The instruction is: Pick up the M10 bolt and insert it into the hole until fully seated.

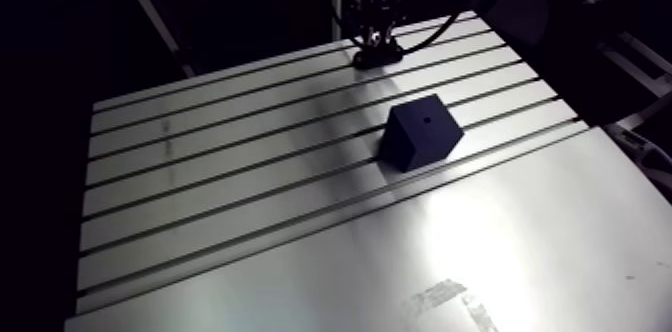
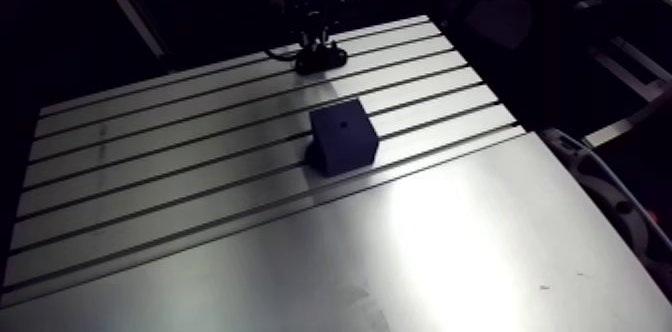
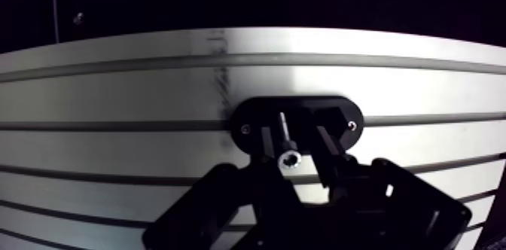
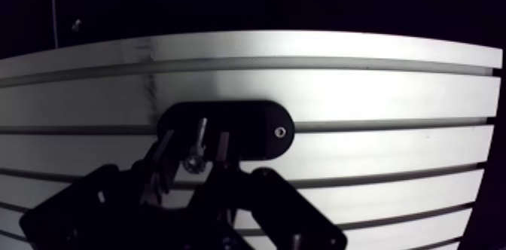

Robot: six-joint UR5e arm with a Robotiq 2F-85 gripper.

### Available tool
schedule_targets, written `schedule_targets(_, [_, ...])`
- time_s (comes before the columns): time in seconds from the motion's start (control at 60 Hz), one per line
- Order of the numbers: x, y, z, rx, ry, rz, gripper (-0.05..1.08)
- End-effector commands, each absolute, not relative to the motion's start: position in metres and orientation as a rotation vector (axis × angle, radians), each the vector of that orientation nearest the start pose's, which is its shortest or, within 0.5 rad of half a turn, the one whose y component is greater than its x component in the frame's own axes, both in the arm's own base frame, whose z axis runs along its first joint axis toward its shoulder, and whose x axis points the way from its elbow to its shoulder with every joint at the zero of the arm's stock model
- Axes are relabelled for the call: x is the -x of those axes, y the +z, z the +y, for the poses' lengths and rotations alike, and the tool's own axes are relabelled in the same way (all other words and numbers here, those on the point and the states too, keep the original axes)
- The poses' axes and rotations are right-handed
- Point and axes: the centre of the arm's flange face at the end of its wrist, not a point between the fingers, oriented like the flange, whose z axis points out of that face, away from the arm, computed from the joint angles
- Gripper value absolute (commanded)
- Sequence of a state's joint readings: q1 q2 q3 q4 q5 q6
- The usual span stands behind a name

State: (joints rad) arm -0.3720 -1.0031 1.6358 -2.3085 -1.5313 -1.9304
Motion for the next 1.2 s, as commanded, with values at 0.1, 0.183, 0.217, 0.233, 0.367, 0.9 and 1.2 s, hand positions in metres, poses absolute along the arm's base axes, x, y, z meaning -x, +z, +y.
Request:
schedule_targets(0.1, [0.6600, 0.2004, 0.1096, -0.018, -0.001, 3.254, 0.66])
schedule_targets(0.183, [0.6598, 0.2013, 0.1097, -0.020, -0.001, 3.254, 0.66])
schedule_targets(0.217, [0.6598, 0.2012, 0.1095, -0.020, -0.001, 3.254, 0.66])
schedule_targets(0.233, [0.6598, 0.2012, 0.1095, -0.020, -0.001, 3.254, 0.66])
schedule_targets(0.367, [0.6597, 0.2021, 0.1095, -0.020, -0.001, 3.254, 0.66])
schedule_targets(0.9, [0.6558, 0.1987, 0.1071, -0.023, -0.008, 3.239, 0.66])
schedule_targets(1.2, [0.6560, 0.1990, 0.1071, -0.023, -0.009, 3.238, 0.73])
